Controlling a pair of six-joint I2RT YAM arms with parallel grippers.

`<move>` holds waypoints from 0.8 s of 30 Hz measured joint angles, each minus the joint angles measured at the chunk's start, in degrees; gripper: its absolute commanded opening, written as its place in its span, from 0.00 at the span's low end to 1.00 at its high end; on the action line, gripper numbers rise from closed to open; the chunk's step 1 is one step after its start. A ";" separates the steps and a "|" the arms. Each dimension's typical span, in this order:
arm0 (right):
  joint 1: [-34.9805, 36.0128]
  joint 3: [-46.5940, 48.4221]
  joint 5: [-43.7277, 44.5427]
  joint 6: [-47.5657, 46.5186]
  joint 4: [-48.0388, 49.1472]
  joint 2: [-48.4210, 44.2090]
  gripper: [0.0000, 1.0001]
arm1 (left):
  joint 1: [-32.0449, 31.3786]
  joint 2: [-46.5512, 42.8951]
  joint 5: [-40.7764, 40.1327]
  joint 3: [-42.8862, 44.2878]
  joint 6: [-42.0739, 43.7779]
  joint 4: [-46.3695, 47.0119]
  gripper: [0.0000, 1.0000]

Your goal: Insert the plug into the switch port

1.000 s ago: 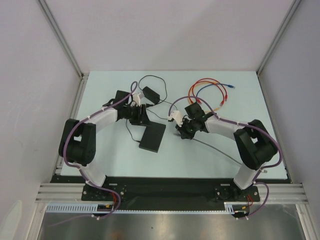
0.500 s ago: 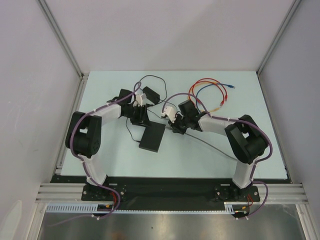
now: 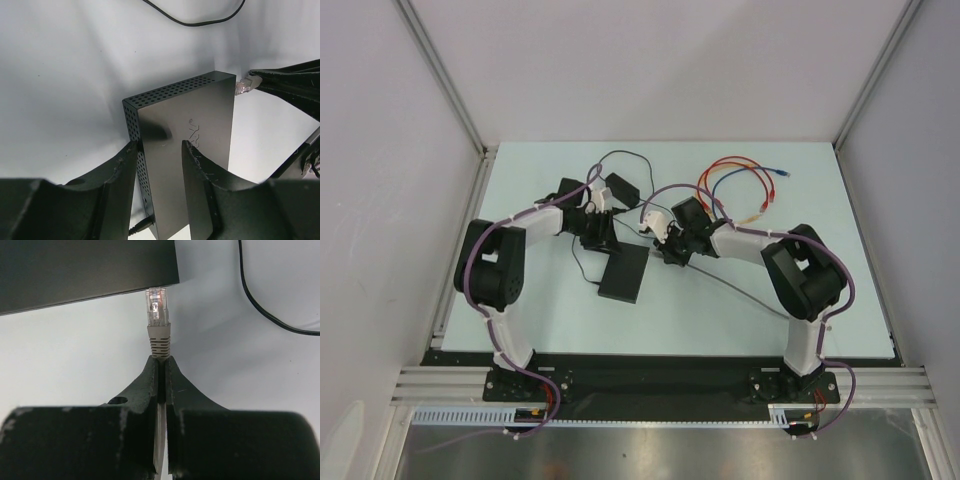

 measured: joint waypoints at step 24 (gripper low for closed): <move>-0.15 2.19 1.68 -1.73 -4.35 0.52 0.00 | 0.20 2.34 1.79 1.84 -0.07 0.15 0.41</move>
